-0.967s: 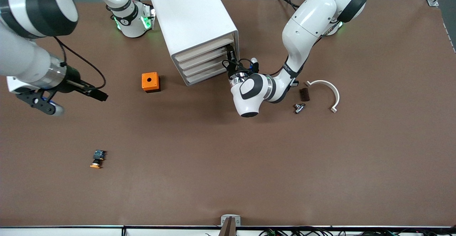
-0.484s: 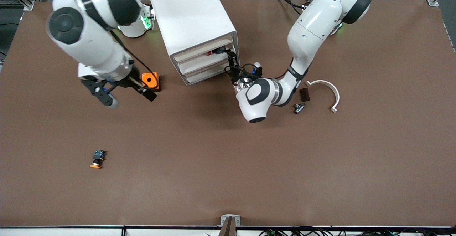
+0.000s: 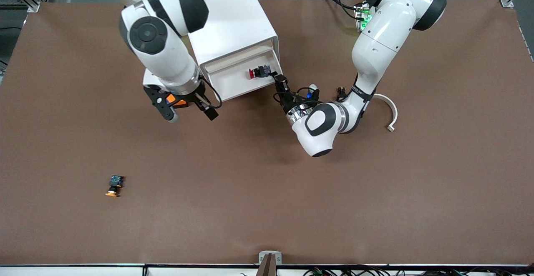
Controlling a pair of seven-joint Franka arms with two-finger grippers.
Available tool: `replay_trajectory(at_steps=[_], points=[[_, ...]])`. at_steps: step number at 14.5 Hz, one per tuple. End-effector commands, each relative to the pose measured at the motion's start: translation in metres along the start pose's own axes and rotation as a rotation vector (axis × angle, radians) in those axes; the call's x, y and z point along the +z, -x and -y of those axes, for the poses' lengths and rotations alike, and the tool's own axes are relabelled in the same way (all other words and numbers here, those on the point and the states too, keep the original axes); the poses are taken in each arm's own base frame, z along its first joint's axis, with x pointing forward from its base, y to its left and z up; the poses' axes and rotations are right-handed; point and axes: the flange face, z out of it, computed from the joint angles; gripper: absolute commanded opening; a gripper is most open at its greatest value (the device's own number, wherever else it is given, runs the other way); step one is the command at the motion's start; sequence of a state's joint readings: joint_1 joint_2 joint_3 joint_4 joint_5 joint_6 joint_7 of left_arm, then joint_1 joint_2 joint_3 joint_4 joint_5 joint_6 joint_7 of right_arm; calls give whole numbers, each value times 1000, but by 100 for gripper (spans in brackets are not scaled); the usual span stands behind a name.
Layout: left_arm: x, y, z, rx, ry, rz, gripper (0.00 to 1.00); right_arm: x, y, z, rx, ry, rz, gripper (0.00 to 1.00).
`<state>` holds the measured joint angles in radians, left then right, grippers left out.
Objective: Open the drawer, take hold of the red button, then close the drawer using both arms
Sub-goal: 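Reach the right gripper into the open drawer toward the red button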
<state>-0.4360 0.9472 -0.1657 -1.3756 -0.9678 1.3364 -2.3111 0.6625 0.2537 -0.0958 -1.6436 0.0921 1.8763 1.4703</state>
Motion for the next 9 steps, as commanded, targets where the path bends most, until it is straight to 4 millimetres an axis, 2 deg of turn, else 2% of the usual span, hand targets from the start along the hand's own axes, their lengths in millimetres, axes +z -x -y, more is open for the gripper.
replay_trajectory(at_steps=[1,3,5,9], points=[[-34,6,-2,19,44,120,8,23,41,12,77,-1,-8,100],[-51,-1,-5,14,55,155,8,42,73,17,120,3,-15,100],[-65,-8,-7,9,58,180,10,58,94,20,145,9,-21,100],[-90,-22,-13,0,64,228,13,86,125,23,184,18,-34,100]])
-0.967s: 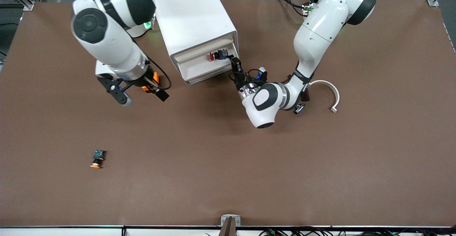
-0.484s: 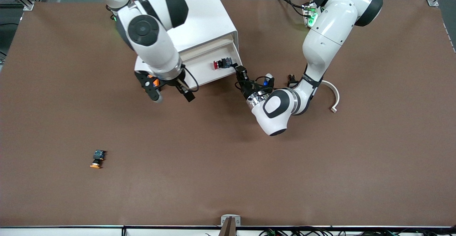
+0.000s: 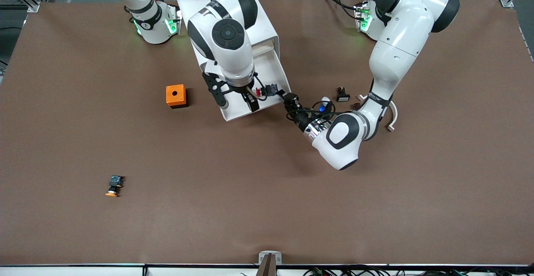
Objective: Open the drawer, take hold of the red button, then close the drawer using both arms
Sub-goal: 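Reach the right gripper into the open drawer toward the red button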
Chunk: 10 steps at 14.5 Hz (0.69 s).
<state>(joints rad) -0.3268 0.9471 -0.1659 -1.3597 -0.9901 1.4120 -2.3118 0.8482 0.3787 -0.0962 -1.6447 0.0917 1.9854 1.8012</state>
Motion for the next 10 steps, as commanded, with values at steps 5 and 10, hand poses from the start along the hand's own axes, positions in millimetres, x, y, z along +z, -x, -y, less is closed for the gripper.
replay_trajectory(at_steps=[5,10], points=[[-23,-3,-11,3,9,65,24,38,43,2,75,-18,-21,100],[-36,-4,-7,207,21,85,99,44,62,13,104,-32,-13,100]])
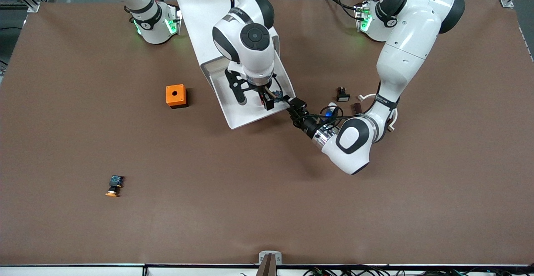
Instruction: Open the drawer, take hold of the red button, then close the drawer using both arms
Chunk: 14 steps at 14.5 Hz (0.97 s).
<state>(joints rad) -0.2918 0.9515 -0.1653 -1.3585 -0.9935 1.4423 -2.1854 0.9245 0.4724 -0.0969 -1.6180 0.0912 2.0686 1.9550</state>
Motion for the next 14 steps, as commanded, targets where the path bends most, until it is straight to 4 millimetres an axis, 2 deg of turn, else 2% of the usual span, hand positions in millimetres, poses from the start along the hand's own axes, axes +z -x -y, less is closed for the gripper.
replay_trajectory(at_steps=[1,3,6,10,13,14], points=[[-16,4,4,145,1,37,99,-2,13,9,28,-19,-2,100],[-28,3,6,242,12,52,99,7,17,8,49,-10,-10,100],[-41,1,13,429,34,58,99,20,35,7,54,-3,-16,100],[-65,6,26,762,129,-47,99,30,44,8,72,3,-18,97],[-82,11,28,895,230,-140,99,24,52,7,57,-6,-11,82],[-84,10,25,940,262,-194,99,23,52,7,49,-9,-9,67]])
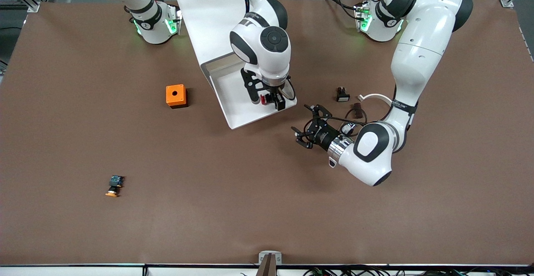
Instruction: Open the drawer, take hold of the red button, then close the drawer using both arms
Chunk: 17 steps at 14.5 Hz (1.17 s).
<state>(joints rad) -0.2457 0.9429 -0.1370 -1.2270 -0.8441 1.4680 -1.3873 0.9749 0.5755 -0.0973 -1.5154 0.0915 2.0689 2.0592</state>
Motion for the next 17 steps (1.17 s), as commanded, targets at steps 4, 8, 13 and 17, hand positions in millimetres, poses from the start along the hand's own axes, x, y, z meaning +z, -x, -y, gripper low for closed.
replay_trajectory(at_steps=[4,8,13,17], points=[[-39,27,4,322,125,-288,99,-8,12,2,-7,-12,7,1],[-78,66,17,550,230,-491,99,-36,-7,14,-71,19,1,0],[-84,121,35,678,221,-800,99,-114,-109,44,-343,61,12,0],[-49,149,22,746,236,-975,99,-137,-233,67,-651,69,43,0]])
